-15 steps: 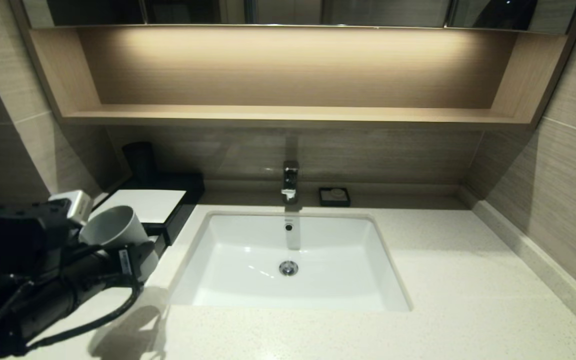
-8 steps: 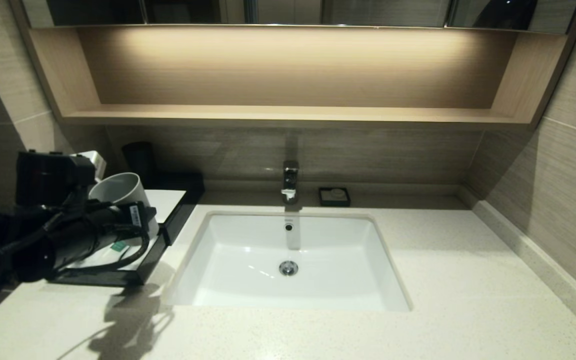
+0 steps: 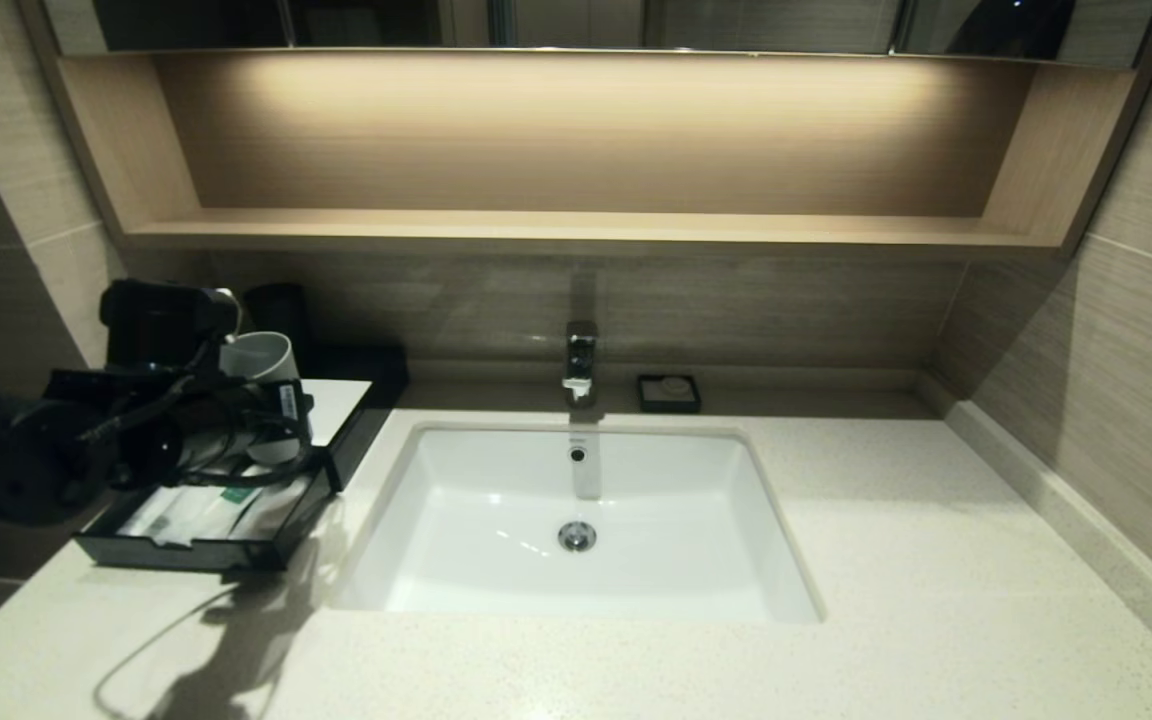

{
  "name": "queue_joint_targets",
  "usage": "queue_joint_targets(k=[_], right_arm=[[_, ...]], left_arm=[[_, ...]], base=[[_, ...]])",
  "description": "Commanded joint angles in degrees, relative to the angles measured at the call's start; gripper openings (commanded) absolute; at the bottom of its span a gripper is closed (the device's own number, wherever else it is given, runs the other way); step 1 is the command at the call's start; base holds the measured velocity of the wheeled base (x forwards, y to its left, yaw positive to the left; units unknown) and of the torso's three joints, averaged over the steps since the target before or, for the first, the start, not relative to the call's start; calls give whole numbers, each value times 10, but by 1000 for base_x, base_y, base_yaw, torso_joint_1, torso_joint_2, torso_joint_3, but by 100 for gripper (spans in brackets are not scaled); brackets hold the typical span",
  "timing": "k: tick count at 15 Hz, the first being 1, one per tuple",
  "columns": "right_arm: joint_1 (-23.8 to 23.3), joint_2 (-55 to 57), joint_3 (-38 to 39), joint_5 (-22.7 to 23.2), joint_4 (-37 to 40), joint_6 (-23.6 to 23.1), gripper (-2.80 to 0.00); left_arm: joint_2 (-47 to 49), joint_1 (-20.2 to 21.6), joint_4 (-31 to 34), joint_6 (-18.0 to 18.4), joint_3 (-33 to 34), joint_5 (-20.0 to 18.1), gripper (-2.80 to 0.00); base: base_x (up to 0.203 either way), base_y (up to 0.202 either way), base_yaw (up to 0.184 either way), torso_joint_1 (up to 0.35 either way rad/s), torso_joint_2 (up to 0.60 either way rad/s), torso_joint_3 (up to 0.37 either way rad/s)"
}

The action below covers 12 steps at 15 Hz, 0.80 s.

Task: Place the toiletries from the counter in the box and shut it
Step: Place the cup on the storage box

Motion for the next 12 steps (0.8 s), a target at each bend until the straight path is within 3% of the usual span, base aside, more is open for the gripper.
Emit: queue_joint_targets(k=[1,12], right_arm=[[1,0,1,0,0,0,-280],[1,-1,1,0,0,0,-280]], left_arm=[[25,2,-5,-2,-11,1,-280],[94,23,-26,8,-82,-5,-280]], base=[[0,0,0,0,0,0],[0,0,0,0,0,0]])
